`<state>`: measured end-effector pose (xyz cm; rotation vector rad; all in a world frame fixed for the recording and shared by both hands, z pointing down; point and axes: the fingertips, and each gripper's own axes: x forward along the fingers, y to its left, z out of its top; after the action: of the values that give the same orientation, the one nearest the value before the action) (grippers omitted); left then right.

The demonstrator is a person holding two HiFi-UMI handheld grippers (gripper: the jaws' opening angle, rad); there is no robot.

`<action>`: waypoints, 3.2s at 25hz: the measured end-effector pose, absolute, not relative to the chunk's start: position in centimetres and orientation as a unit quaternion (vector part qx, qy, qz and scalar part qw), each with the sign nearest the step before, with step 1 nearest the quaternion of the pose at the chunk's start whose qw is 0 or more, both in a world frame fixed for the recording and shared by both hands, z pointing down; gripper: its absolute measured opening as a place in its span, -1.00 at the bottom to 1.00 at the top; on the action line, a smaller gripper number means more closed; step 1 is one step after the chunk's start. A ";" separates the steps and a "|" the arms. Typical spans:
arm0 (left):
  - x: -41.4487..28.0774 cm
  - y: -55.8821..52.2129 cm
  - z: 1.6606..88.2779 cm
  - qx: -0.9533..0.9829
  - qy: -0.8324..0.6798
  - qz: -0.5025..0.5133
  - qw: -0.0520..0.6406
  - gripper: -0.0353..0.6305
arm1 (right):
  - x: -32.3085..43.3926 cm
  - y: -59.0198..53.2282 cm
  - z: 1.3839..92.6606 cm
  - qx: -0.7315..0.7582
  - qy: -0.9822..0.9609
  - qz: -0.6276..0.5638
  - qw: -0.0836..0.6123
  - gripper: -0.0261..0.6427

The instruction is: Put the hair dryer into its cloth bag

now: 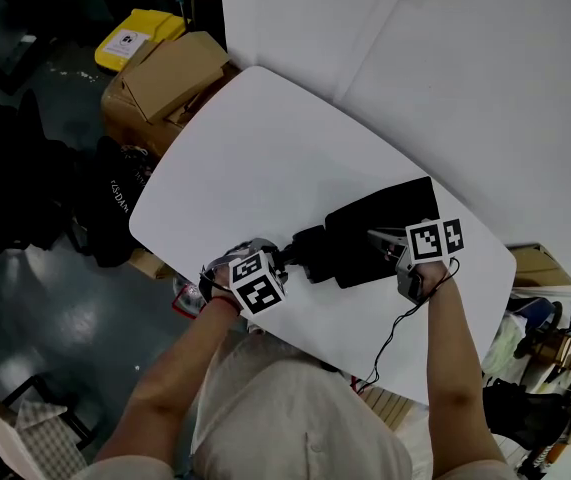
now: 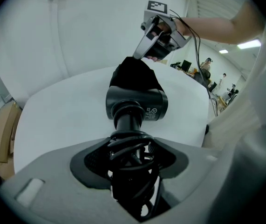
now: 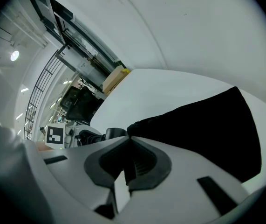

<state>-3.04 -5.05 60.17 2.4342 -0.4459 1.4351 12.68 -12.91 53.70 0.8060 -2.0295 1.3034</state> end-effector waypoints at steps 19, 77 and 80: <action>2.7 -7.7 59.1 0.840 -0.041 0.539 0.045 -0.14 | 12.6 -12.3 53.5 0.282 -0.769 0.492 0.296 -0.86; 1.3 -5.7 63.5 0.876 -0.235 0.403 0.123 0.21 | 11.4 -11.6 54.7 0.258 -0.765 0.517 0.285 -0.86; 1.1 -6.2 63.6 0.877 -0.242 0.399 0.112 0.00 | 11.4 -11.5 54.8 0.259 -0.764 0.517 0.287 -0.86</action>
<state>1.11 -6.24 63.57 2.5755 -0.7091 1.1721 11.42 -11.50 54.80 0.6918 -2.0415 1.3806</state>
